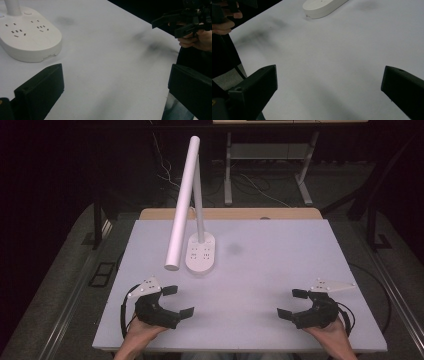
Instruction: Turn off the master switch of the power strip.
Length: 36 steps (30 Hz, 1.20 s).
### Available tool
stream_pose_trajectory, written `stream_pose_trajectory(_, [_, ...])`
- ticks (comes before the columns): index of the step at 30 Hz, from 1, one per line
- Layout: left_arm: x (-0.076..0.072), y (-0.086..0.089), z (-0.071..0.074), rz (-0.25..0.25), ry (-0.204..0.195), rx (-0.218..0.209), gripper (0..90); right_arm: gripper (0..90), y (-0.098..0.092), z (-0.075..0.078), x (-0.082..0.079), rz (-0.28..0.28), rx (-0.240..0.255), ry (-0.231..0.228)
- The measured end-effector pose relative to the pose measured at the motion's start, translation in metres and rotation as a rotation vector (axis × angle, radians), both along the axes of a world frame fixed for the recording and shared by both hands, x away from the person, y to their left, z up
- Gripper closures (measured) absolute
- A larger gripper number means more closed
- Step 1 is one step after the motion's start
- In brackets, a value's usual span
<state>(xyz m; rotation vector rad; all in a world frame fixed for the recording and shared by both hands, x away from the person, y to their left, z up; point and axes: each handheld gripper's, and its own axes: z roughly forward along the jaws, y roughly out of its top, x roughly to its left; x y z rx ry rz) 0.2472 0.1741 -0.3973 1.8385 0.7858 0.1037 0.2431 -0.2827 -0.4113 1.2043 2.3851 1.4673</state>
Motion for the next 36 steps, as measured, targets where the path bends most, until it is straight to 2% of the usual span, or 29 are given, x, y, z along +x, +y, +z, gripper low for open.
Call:
stream_pose_trajectory(7, [0.004, 0.000, 0.007, -0.008, 0.005, 0.007, 0.0, 0.0, -0.001, 0.000, 0.000, -0.003, 0.002, 0.002])
stream_pose_trajectory(14, [0.008, -0.001, 0.014, -0.008, -0.012, 0.031, 0.0, 0.0, -0.001, 0.000, -0.001, -0.008, 0.004, 0.000])
stream_pose_trajectory(28, [0.024, 0.002, 0.023, -0.015, -0.004, 0.072, 0.0, 0.0, -0.002, 0.000, 0.000, -0.016, 0.002, -0.006])
stream_pose_trajectory(36, [0.034, 0.001, 0.030, -0.016, -0.001, 0.079, 0.0, 0.0, -0.002, 0.000, 0.000, -0.014, 0.000, -0.006])
